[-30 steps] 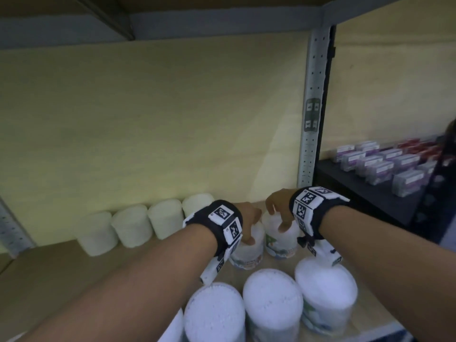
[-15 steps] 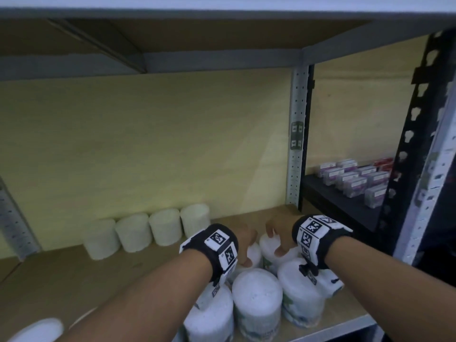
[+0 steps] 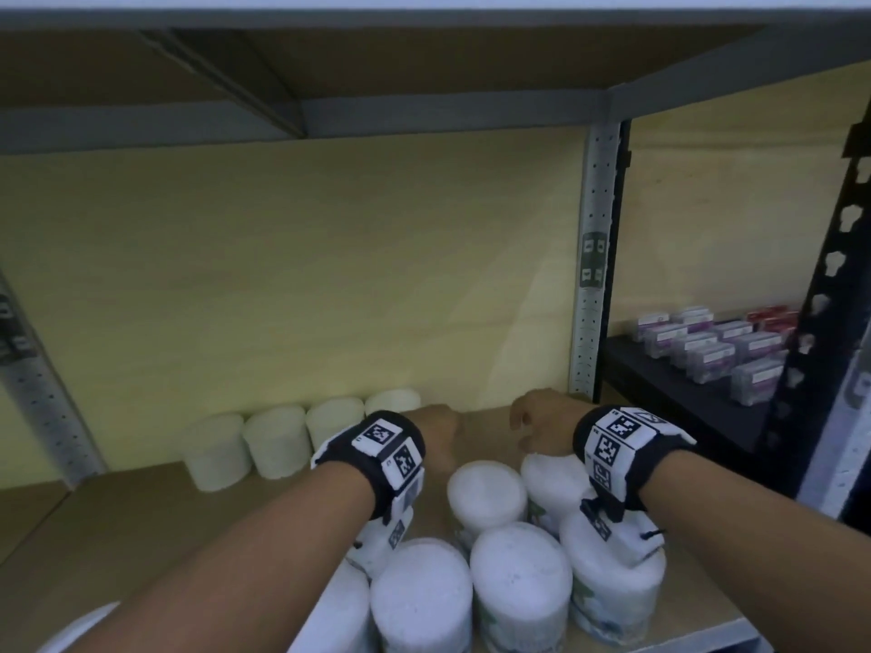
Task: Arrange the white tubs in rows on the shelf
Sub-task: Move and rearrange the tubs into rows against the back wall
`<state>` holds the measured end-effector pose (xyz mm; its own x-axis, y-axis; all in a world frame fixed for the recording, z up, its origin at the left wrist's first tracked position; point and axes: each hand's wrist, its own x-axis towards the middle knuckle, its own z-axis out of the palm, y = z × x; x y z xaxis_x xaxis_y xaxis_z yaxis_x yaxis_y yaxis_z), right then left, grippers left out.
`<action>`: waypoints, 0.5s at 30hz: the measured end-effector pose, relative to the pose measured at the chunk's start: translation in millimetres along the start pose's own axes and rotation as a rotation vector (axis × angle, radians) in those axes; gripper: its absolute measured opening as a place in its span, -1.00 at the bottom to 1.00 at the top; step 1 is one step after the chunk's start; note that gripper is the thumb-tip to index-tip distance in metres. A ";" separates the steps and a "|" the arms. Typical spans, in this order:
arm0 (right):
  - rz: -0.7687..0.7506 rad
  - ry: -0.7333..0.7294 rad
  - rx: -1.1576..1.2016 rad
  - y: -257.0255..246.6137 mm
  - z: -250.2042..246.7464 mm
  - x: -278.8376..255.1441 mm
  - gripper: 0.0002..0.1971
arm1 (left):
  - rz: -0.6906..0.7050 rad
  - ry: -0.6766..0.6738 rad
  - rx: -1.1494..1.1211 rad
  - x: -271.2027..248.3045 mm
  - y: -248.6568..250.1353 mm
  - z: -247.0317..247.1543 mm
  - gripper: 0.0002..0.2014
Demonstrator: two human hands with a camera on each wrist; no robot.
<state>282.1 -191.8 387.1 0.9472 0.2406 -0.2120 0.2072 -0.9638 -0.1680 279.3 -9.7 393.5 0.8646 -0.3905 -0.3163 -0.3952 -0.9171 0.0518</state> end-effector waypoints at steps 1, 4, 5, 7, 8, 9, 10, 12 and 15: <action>-0.011 0.017 0.021 -4.1 -1.8 5.6 -0.64 | -0.022 0.030 0.008 -0.1 -10.9 -1.1 -0.50; -0.054 0.057 0.059 -18.6 -5.9 24.3 -0.68 | -0.082 0.096 -0.014 0.5 -49.5 -0.7 -0.45; -0.066 0.065 0.053 -24.8 -7.6 30.6 -0.66 | -0.110 0.100 -0.035 0.7 -62.7 -0.4 -0.42; -0.093 0.067 0.039 -40.1 -10.6 43.2 -0.61 | -0.162 0.105 -0.059 -1.4 -87.3 -1.5 -0.41; -0.110 0.070 0.038 -48.5 -11.2 49.9 -0.60 | -0.181 0.114 -0.064 -2.0 -99.0 -2.3 -0.42; -0.129 0.076 0.035 -57.1 -11.4 56.5 -0.60 | -0.197 0.125 -0.065 -2.1 -110.3 -2.6 -0.44; -0.142 0.079 0.025 -65.1 -10.9 63.5 -0.60 | -0.212 0.131 -0.065 -2.1 -120.9 -2.6 -0.45; -0.150 0.086 0.004 -80.1 -9.1 77.0 -0.60 | -0.240 0.146 -0.078 -0.3 -140.4 0.2 -0.46; -0.155 0.091 -0.012 -97.6 -6.1 99.0 -0.60 | -0.267 0.153 -0.090 6.0 -165.0 6.0 -0.45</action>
<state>357.1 -74.6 388.5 0.9218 0.3755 -0.0961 0.3548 -0.9174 -0.1803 347.8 139.7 377.3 0.9734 -0.1365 -0.1839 -0.1251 -0.9895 0.0723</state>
